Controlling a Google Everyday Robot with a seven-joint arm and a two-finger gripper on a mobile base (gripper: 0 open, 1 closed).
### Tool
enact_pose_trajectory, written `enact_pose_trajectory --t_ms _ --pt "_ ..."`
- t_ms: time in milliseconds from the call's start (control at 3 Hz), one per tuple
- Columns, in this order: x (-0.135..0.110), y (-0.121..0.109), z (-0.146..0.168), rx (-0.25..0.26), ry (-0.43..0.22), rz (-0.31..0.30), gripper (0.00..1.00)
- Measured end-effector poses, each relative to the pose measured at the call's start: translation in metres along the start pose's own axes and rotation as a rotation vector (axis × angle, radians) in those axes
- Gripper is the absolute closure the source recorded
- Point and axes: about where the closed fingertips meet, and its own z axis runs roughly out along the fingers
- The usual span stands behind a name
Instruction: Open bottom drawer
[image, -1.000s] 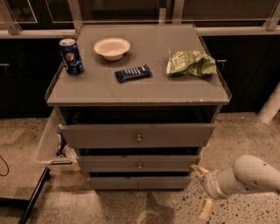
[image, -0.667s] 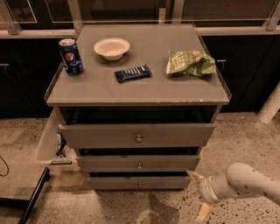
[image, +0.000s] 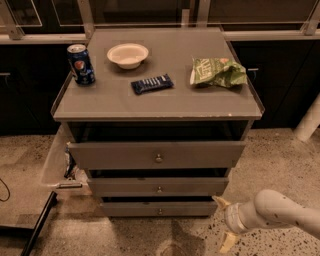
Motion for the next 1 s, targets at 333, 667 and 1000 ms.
enact_pose_trajectory --t_ms 333,667,1000 --pt "0.006 -0.008 0.028 0.044 0.023 -0.035 0.00" --pt "0.009 -0.024 0.050 0.106 0.040 -0.097 0.00" --pt "0.012 -0.036 0.070 0.126 0.019 -0.133 0.00"
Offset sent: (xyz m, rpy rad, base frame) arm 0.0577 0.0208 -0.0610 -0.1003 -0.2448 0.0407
